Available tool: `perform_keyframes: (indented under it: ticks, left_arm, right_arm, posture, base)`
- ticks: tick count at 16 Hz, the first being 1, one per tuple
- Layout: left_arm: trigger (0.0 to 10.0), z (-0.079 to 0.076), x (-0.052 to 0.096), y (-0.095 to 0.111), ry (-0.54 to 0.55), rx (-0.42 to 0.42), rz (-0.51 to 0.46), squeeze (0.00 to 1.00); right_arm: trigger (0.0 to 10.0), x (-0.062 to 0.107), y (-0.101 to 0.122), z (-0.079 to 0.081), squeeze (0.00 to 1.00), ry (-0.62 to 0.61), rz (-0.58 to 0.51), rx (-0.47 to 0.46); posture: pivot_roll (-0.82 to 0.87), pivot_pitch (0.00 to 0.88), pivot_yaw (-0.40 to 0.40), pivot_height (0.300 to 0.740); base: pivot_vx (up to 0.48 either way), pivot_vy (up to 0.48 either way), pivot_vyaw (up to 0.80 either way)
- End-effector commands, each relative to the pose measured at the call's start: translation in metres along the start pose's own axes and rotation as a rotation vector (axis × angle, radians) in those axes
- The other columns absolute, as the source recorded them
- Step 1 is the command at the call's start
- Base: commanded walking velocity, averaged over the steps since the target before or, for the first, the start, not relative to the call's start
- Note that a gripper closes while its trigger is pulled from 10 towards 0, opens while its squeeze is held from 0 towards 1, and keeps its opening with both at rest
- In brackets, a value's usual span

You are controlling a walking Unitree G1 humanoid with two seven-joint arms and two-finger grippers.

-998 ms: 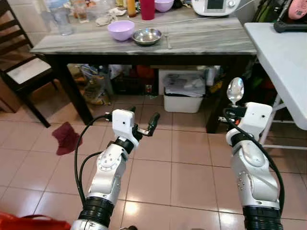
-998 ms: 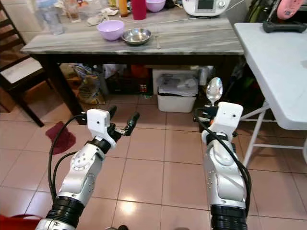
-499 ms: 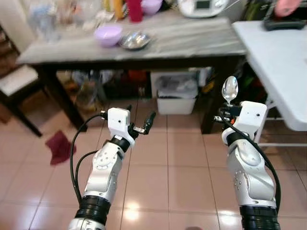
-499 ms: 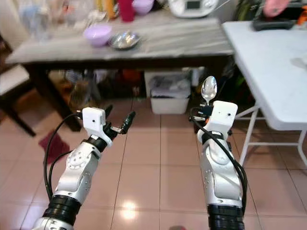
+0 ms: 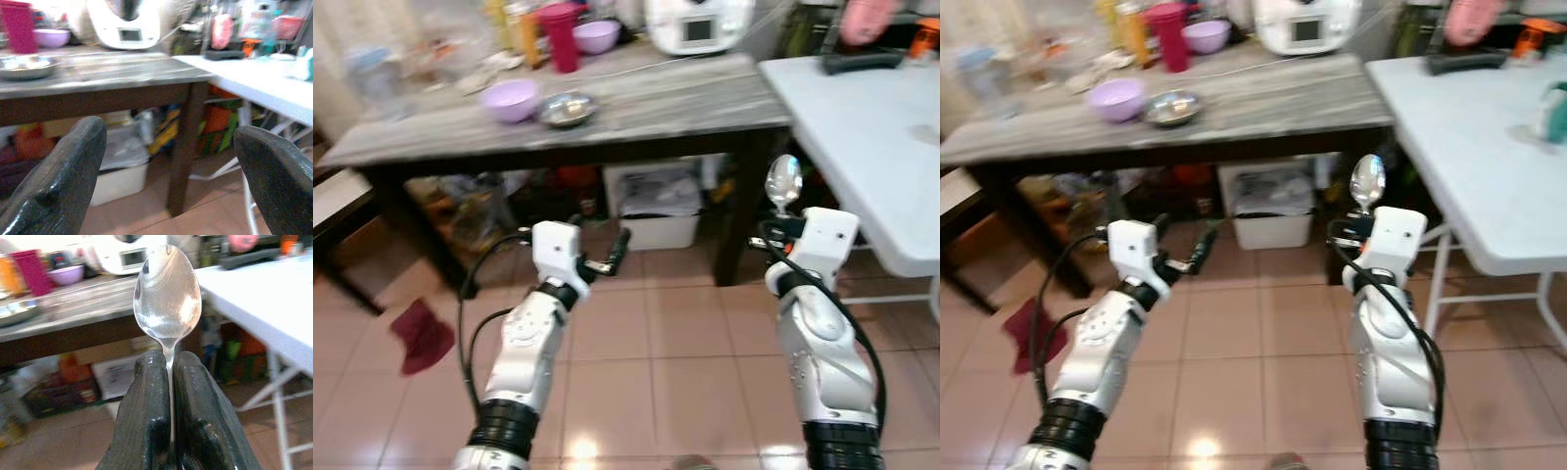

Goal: Setting the table

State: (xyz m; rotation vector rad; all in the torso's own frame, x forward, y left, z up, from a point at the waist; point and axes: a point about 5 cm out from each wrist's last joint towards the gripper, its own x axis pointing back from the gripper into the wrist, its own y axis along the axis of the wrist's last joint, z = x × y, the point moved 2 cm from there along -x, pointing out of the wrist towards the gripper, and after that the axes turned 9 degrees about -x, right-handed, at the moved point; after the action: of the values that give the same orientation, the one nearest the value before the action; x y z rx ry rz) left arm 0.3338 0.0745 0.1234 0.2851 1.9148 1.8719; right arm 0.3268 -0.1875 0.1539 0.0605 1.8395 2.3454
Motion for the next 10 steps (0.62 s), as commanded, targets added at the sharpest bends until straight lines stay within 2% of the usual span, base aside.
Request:
perform_keyframes:
  ticks: [1, 10]
  left_arm:
    - [10.0, 0.0015, 0.0006, 0.0009, -0.010, -0.017, 0.002, 0.00]
    - [10.0, 0.0015, 0.0004, 0.0008, -0.010, -0.017, 0.002, 0.00]
  right_arm:
    - [10.0, -0.0013, 0.0059, 0.0038, 0.00, 0.006, -0.023, -0.012]
    - [10.0, -0.0014, 0.0058, 0.0037, 0.00, 0.006, -0.023, -0.011]
  posture:
    - [-0.31, 0.065, 0.067, 0.740]
    - [-0.31, 0.065, 0.067, 0.740]
  base:
    - [0.368, 0.000, 0.00]
    - [0.368, 0.000, 0.00]
